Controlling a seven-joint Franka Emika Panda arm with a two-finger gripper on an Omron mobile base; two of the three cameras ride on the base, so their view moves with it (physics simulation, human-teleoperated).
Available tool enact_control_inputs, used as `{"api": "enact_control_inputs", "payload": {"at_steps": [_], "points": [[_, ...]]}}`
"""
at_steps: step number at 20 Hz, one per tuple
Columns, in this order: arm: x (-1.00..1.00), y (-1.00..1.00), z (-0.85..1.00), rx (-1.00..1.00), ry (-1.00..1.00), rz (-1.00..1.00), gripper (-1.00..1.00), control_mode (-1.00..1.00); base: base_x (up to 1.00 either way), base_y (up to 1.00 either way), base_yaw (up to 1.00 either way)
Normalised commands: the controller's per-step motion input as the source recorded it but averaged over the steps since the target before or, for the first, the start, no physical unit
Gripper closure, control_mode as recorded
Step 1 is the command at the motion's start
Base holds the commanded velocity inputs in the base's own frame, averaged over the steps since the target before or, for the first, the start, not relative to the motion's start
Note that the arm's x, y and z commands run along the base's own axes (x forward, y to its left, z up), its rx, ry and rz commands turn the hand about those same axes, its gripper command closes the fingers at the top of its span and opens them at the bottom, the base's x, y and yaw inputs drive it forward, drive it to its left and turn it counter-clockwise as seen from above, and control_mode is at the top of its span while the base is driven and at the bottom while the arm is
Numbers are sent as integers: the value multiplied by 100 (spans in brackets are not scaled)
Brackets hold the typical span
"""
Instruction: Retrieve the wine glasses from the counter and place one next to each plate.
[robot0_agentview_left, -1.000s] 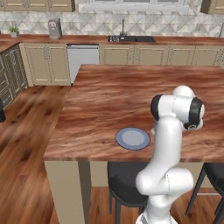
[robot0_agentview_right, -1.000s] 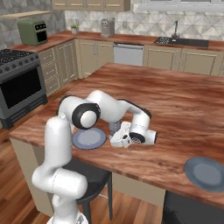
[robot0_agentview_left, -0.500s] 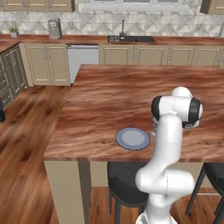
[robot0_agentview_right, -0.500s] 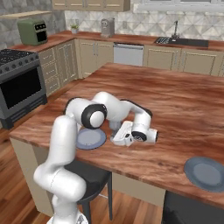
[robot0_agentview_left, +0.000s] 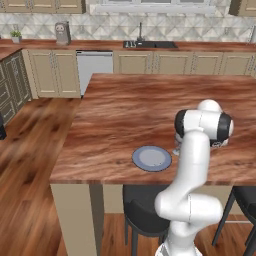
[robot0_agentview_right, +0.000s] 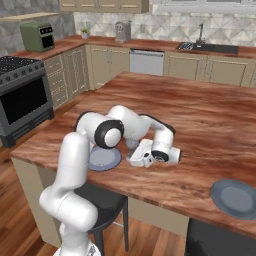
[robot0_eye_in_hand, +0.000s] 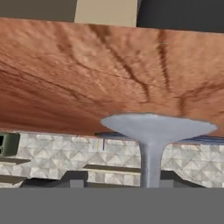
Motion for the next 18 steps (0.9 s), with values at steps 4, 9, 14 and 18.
{"api": "enact_control_inputs", "payload": {"at_steps": [4,9,14,18], "points": [[-43,-12,0,0,2,0,-100,-100,0,0,0],[-42,-9,0,0,0,0,-100,-100,0,0,0],[-34,-42,8,7,-5,-10,-100,-100,0,0,0],[-54,-16,71,13,-38,-15,-100,-100,0,0,0]]}}
